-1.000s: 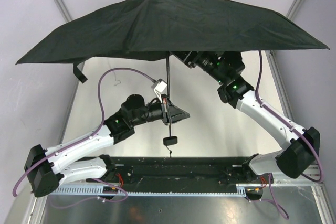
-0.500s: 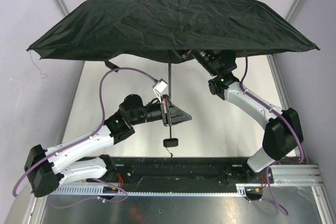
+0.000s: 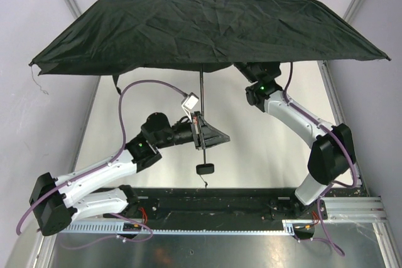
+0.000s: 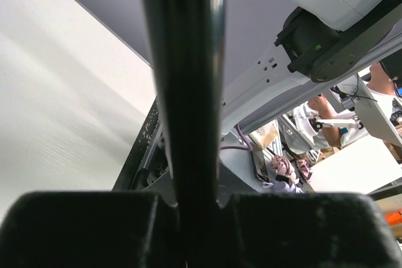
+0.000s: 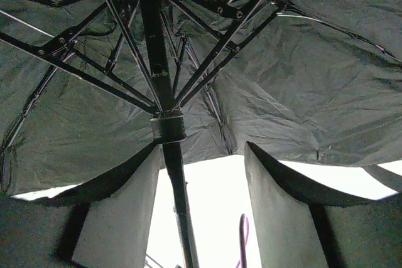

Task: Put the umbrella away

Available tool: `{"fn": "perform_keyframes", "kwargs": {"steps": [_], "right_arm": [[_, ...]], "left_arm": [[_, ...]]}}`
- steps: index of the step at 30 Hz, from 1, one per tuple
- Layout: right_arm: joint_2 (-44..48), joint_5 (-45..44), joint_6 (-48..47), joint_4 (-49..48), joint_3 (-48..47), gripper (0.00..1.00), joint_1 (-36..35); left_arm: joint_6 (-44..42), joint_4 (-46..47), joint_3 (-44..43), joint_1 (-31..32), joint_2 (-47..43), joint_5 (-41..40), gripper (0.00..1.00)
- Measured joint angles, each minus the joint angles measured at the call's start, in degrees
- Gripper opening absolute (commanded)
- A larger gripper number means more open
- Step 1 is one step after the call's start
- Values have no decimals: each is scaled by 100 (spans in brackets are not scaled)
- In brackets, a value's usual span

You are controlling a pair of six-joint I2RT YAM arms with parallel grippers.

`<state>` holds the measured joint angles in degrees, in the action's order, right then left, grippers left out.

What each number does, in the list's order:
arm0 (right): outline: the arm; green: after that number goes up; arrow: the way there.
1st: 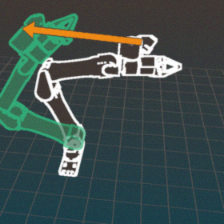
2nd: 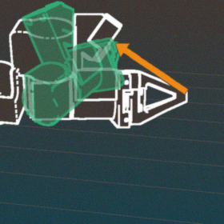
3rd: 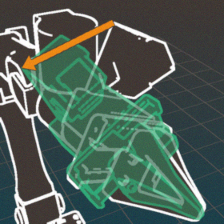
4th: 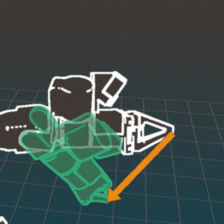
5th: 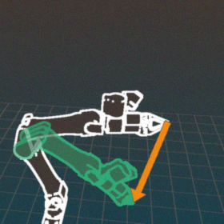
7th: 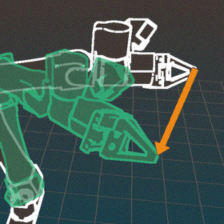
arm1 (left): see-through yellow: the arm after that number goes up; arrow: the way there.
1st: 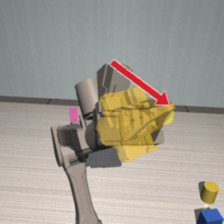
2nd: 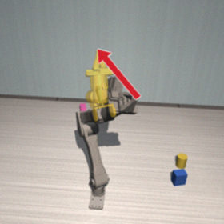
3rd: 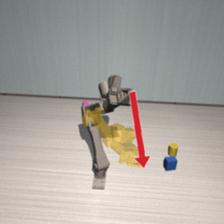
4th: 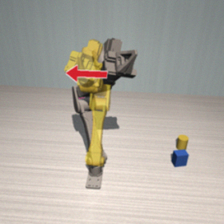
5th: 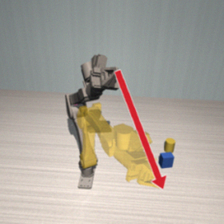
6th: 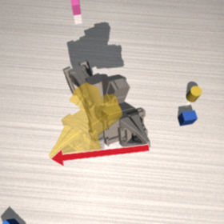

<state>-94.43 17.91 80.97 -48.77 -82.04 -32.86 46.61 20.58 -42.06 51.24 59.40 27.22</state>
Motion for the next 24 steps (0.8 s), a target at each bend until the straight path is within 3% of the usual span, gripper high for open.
{"fn": "perform_keyframes", "kwargs": {"steps": [5,13,19,22,24], "right_arm": [[-9,-7,-22,-87,-7,68,-4],[2,-52,-61,-352,-7,57,0],[4,-221,-212,-221,-17,29,52],[4,-245,-306,-59,-68,7,90],[-9,-229,-389,20,-116,2,92]], "left_arm": [[11,11,0,0,0,46,0],[146,-90,9,-39,66,166,0],[146,-103,15,-55,66,199,0],[144,-68,35,-55,66,221,0],[146,-22,39,-61,66,245,0]]}}
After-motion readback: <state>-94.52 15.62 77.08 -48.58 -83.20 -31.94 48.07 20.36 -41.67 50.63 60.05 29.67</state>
